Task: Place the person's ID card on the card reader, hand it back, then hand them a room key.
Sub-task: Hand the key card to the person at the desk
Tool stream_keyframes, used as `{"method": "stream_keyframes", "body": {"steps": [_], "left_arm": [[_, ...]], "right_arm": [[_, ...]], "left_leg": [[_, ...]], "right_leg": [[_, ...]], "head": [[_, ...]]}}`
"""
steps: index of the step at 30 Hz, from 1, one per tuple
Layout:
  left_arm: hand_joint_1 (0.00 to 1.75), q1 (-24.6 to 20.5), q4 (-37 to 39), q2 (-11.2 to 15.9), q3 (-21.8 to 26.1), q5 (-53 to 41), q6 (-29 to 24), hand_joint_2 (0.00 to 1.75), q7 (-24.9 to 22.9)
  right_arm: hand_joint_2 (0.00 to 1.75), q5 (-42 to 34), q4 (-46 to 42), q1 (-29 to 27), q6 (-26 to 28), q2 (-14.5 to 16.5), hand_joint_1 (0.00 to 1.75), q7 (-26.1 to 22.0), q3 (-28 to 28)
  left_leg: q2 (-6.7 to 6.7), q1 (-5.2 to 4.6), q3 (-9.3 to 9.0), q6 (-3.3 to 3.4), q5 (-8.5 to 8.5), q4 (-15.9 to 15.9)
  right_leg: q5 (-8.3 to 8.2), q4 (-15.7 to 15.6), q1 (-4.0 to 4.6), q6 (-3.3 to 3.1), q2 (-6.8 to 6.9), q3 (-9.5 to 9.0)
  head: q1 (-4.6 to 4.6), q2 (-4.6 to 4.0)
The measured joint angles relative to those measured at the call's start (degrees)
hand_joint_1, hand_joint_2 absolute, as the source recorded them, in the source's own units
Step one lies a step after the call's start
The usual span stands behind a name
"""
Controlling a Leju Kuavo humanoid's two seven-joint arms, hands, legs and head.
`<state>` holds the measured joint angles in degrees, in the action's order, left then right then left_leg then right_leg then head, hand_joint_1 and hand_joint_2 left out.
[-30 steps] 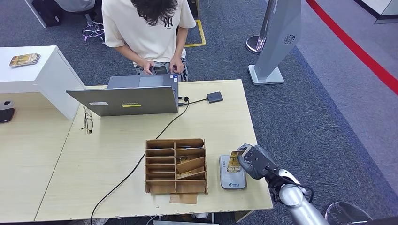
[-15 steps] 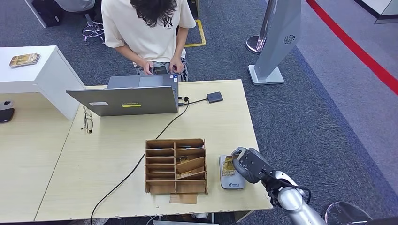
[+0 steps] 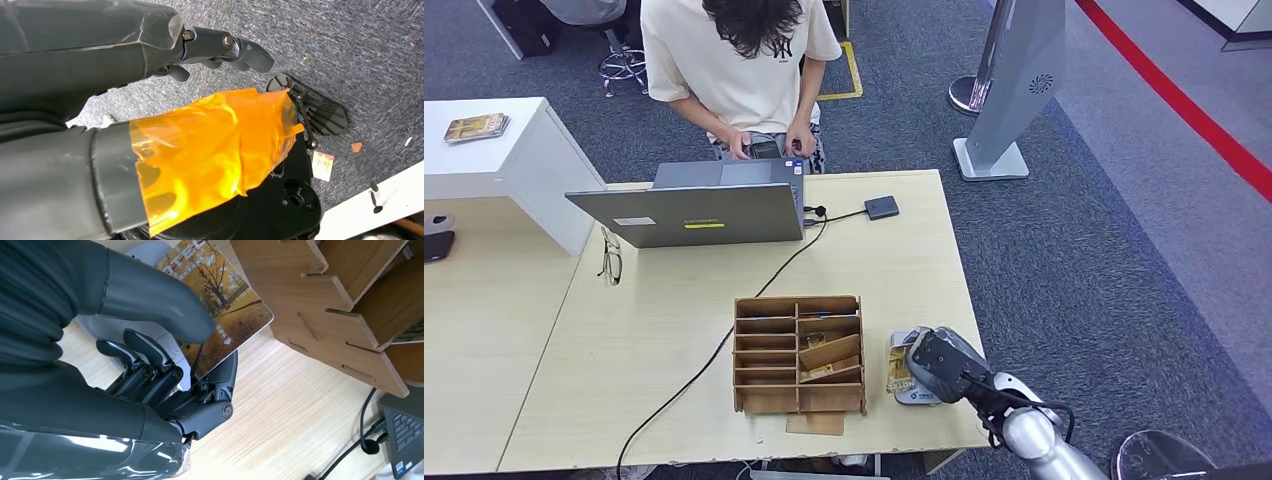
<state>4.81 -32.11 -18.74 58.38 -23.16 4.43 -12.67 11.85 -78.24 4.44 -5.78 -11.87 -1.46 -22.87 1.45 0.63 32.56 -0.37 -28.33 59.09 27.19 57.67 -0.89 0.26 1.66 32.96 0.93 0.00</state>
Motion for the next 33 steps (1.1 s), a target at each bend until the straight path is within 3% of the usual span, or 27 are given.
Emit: {"method": "stream_keyframes", "body": {"steps": [20, 33], "left_arm": [[0.0, 0.04, -0.32, -0.03, -0.3, 3.02, -1.17, 0.0, -1.5], [0.0, 0.03, -2.19, 0.07, -4.19, 8.41, -2.76, 0.0, -3.72]], "right_arm": [[1.75, 10.53, 0.01, 1.33, 4.6, 0.0, 1.75, 3.35, -3.45], [1.75, 15.38, -0.01, 1.52, 5.55, -0.07, 1.75, 5.12, -4.03]], "left_leg": [[-0.01, 0.0, 0.0, 0.0, 0.0, 0.0], [-0.02, 0.0, 0.01, 0.0, 0.0, 0.0]], "right_leg": [[0.0, 0.0, 0.0, 0.0, 0.01, -0.01], [0.0, 0.0, 0.0, 0.0, 0.02, -0.04]], "head": [[-0.02, 0.0], [-0.02, 0.0]]}}
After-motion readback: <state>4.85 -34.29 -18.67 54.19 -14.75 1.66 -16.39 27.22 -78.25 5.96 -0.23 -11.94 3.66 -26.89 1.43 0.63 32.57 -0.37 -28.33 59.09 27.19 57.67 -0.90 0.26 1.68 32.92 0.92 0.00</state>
